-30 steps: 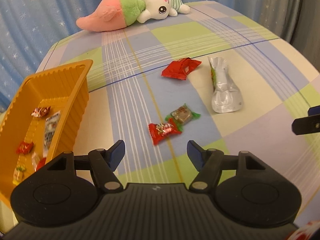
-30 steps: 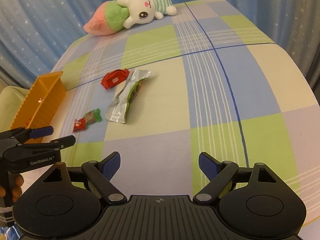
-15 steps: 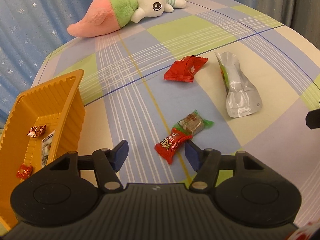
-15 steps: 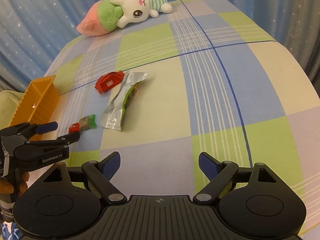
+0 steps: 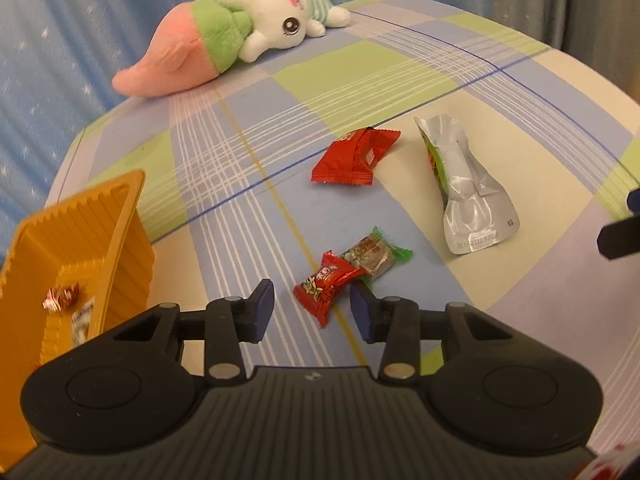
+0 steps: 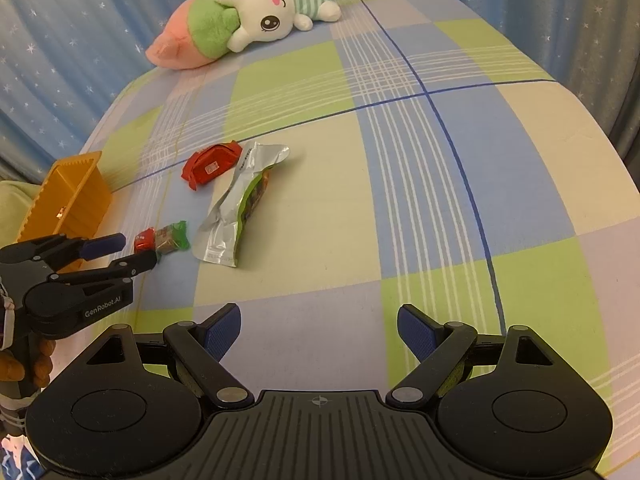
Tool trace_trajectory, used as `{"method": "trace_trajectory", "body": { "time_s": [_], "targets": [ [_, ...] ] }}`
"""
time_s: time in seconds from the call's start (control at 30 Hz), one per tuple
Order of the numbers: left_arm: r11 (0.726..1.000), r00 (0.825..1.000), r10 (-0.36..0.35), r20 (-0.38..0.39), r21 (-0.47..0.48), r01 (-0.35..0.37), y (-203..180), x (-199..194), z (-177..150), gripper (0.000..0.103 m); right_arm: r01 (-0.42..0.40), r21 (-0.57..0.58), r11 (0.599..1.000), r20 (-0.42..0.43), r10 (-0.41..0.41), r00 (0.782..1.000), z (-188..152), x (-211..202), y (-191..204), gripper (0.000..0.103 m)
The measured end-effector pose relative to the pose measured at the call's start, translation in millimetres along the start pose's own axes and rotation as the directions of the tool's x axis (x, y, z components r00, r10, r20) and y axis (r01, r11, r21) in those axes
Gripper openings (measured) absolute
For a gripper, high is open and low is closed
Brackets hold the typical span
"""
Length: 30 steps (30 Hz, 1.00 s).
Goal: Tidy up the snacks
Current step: 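Lower the left tool onto the red candy and close on it, then grasp the silver foil bag with the right tool while the left holds the red candy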
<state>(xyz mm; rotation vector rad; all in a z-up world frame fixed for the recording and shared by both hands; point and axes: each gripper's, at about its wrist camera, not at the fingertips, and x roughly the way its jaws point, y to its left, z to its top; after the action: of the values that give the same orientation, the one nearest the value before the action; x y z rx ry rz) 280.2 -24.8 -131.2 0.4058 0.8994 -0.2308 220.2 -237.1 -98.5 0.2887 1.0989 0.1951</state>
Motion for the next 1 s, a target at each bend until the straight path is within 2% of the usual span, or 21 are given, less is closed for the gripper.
{"method": "trace_trajectory", "body": {
  "time_s": [0.13,0.2,0.27,0.4,0.57,0.73,0.77,0.83,0.93,1.0],
  "targets": [
    [0.999,1.0,0.005,0.016,0.051,-0.005,-4,2,2,0.039,0.004,0.005,1.0,-0.004,-0.004,1.0,1,1,-1,0.085],
    [0.998,1.0,-0.008,0.016,0.058,0.007,-4,4,4,0.026,0.005,0.007,1.0,-0.004,-0.005,1.0,2,1,-2,0.085],
    [0.998,1.0,-0.023,0.016,0.058,0.022,-3,5,4,0.02,0.006,0.008,1.0,-0.003,-0.006,1.0,2,2,-2,0.085],
    [0.998,1.0,-0.021,0.019,0.054,0.02,-2,4,4,0.018,-0.001,0.01,1.0,0.014,0.001,1.0,3,1,-3,0.085],
    [0.999,1.0,-0.031,-0.001,-0.039,0.031,9,0,2,0.018,-0.042,-0.003,0.999,0.051,0.042,0.998,11,0,2,0.085],
    [0.985,0.998,-0.054,-0.01,-0.163,0.052,26,-9,0,0.018,-0.087,-0.034,0.996,0.084,0.09,0.992,28,9,14,0.085],
    [0.983,0.998,-0.055,-0.011,-0.178,0.053,28,-12,0,0.018,-0.092,-0.044,0.995,0.093,0.095,0.991,31,11,18,0.083],
    [0.976,0.998,-0.059,-0.006,-0.208,0.057,31,-16,-1,0.018,-0.096,-0.069,0.993,0.102,0.102,0.989,38,18,25,0.072],
    [0.969,0.999,-0.054,-0.004,-0.24,0.051,35,-23,0,0.018,-0.107,-0.074,0.991,0.089,0.113,0.99,48,34,33,0.068],
    [0.966,0.999,-0.049,-0.002,-0.256,0.046,36,-27,-1,0.018,-0.124,-0.068,0.99,0.075,0.129,0.989,53,44,35,0.058]
  ]
}}
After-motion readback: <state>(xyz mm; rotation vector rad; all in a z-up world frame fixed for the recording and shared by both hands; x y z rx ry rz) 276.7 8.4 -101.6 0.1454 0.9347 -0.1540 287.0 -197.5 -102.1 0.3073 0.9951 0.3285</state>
